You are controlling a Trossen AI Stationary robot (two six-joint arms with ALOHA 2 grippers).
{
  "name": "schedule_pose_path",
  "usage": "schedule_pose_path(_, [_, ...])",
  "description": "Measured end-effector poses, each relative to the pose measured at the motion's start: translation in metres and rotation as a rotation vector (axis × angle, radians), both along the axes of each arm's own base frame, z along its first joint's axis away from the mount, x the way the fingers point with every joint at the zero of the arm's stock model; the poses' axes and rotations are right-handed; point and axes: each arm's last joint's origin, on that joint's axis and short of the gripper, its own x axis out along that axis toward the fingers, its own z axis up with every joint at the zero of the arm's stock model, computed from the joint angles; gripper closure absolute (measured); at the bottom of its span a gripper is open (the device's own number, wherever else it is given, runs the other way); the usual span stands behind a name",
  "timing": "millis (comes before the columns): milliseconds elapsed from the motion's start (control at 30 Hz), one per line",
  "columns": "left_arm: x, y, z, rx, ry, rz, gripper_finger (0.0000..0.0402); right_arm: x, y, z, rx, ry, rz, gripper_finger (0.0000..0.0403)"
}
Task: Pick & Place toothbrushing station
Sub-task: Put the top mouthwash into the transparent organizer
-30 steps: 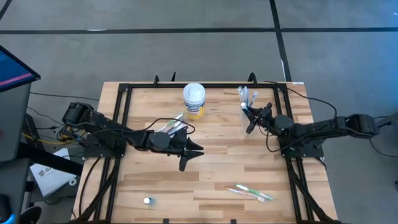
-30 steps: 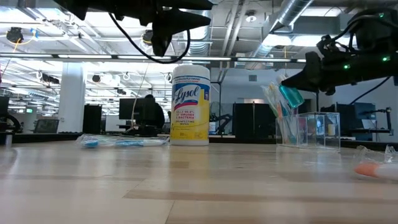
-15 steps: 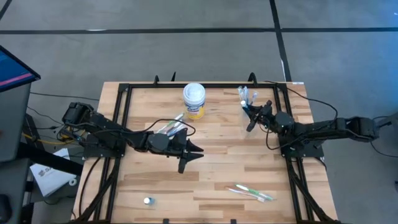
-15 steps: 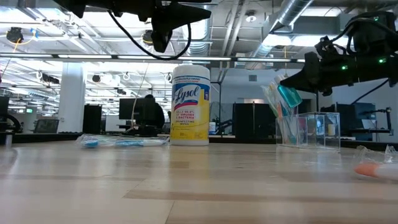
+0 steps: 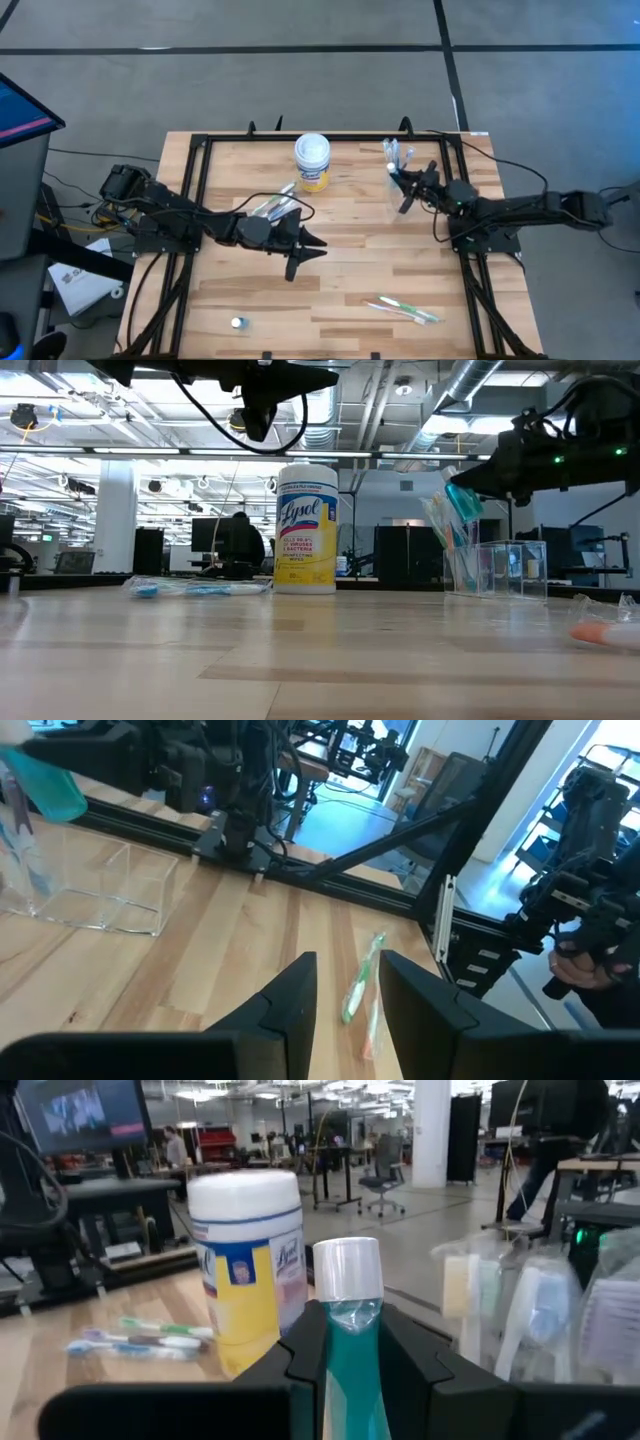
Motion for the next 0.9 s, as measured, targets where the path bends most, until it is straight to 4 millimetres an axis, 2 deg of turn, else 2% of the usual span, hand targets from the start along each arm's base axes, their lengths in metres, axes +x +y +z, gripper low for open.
schedule_pose_path(333, [0.000, -0.002, 0.001, -0.001, -0.007, -0.004, 0.0296, -0.008, -0.003, -0.006, 0.051, 0.069, -0.038, 0.0351])
schedule_pose_path(900, [0.000, -0.001, 0.001, 0.002, -0.008, 0.017, 0.0296, -0.006, -0.007, -0.016, 0.117, 0.116, -0.063, 0.0344])
